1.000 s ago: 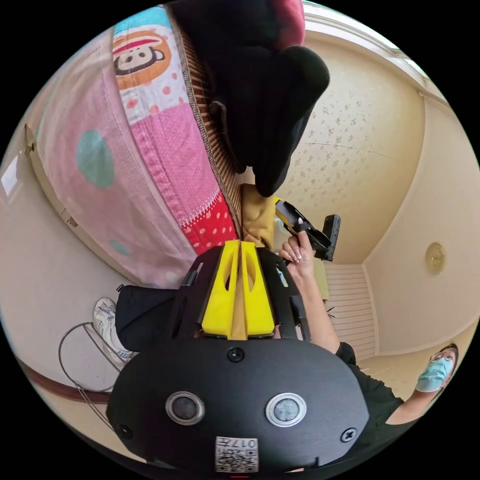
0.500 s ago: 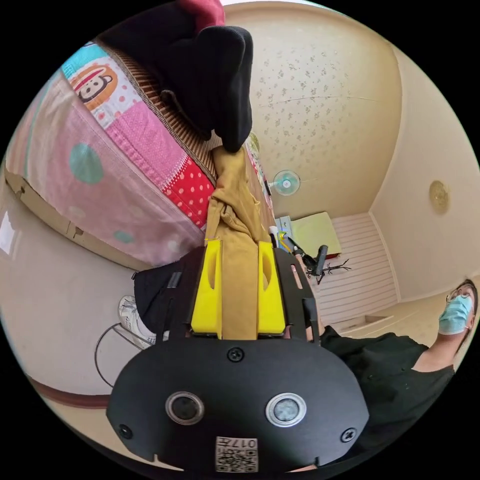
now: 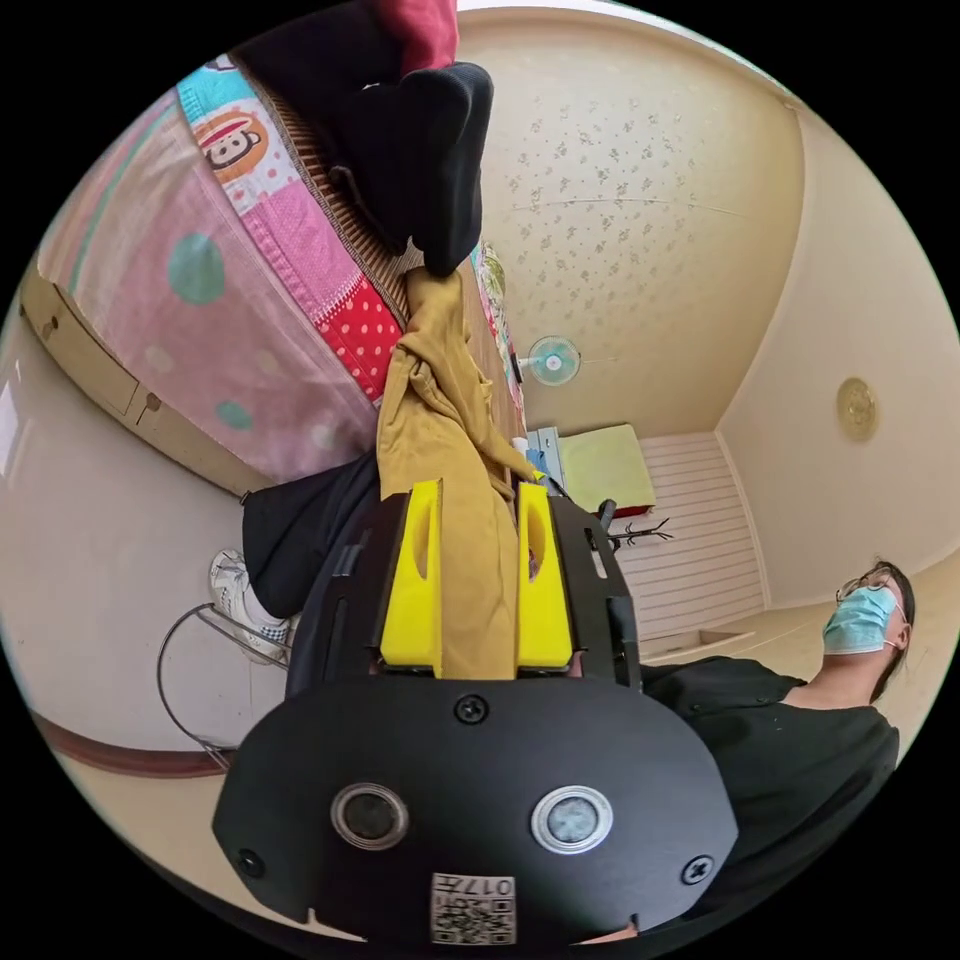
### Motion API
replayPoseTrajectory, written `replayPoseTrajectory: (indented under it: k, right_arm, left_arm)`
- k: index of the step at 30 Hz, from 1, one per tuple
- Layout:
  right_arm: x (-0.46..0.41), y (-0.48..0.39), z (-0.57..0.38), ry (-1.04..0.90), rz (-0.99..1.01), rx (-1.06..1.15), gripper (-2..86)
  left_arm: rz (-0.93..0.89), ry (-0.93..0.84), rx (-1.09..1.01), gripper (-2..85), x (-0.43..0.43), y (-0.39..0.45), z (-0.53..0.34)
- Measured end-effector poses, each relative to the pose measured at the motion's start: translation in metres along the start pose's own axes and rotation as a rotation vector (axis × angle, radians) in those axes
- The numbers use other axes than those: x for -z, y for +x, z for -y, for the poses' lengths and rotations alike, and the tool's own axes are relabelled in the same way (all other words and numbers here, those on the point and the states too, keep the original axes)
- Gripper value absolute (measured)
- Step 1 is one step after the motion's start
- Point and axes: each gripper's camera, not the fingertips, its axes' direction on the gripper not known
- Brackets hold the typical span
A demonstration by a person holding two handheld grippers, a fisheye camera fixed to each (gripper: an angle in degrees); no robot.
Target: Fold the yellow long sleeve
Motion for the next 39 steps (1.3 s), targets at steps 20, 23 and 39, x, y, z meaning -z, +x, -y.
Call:
replayPoseTrajectory:
  k: [20, 23, 39]
  right_arm:
    - [0.149, 0.174, -0.115, -0.577, 0.841, -0.255, 8.7]
    - [0.162, 0.185, -0.136, -0.584, 0.974, -0.311, 7.2]
    - [0.223, 0.185, -0.011, -0.217, 0.836, -0.247, 9.5]
  left_arm:
    - [-0.068, -0.49, 0.19, 15.9, 0.017, -0.031, 0.027]
    - [0.065, -0.639, 0.165, 15.6, 0.003, -0.024, 0.027]
    - [0.031, -0.319, -0.026, 5.7, 0.013, 0.001, 0.06]
